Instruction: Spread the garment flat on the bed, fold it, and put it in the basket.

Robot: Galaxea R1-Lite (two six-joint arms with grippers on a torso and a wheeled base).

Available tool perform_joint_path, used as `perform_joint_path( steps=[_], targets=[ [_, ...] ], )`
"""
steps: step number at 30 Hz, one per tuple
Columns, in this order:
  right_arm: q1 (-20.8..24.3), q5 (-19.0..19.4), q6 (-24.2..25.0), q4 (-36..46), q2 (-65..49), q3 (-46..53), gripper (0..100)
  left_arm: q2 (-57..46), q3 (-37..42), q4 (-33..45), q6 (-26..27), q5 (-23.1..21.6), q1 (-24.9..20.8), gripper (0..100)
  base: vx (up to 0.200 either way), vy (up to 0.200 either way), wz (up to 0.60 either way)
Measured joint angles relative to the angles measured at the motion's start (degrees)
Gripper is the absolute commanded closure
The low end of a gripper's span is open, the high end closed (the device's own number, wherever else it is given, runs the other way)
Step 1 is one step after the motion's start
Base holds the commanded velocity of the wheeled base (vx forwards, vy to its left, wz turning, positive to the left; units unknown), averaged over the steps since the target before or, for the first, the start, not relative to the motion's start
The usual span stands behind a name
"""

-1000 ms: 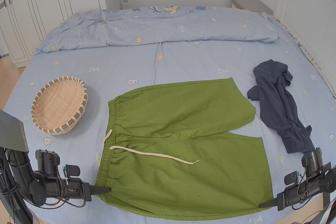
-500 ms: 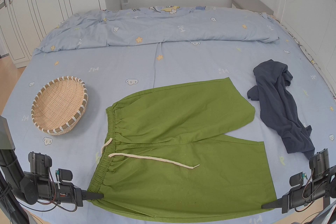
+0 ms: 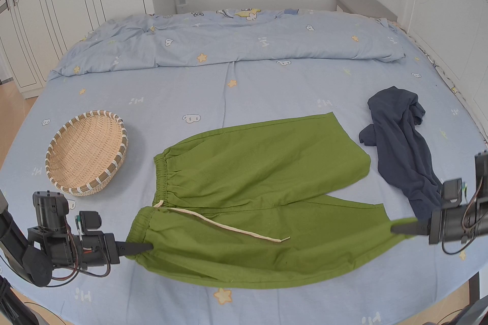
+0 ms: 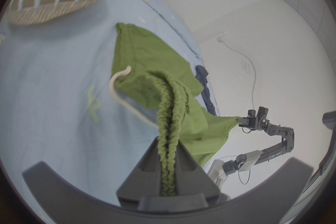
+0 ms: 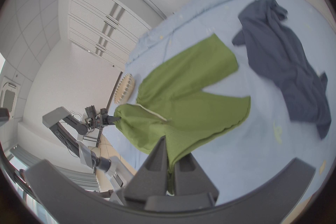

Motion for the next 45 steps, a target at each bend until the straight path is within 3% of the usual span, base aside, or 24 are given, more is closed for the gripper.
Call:
perform_joint_path(
  steps=[9, 23, 45],
  targets=[
    [0.3, -0.1, 0.9, 4.7, 2.1, -18.0, 100, -2.8, -14.6, 4.3, -8.4, 0.2, -2.8, 100, 0.000, 0.000, 0.00],
    [-2.1, -0.1, 1.2, 5.8, 18.2, -40.9, 100, -0.8, -33.8, 12.5, -11.6, 0.4, -2.4, 100, 0.000, 0.000, 0.00],
    [-4.3, -0.1, 1.6, 5.5, 37.3, -60.7, 100, 9.4, -45.7, 14.4, -11.8, 0.4, -0.4, 100, 0.000, 0.000, 0.00]
  ],
)
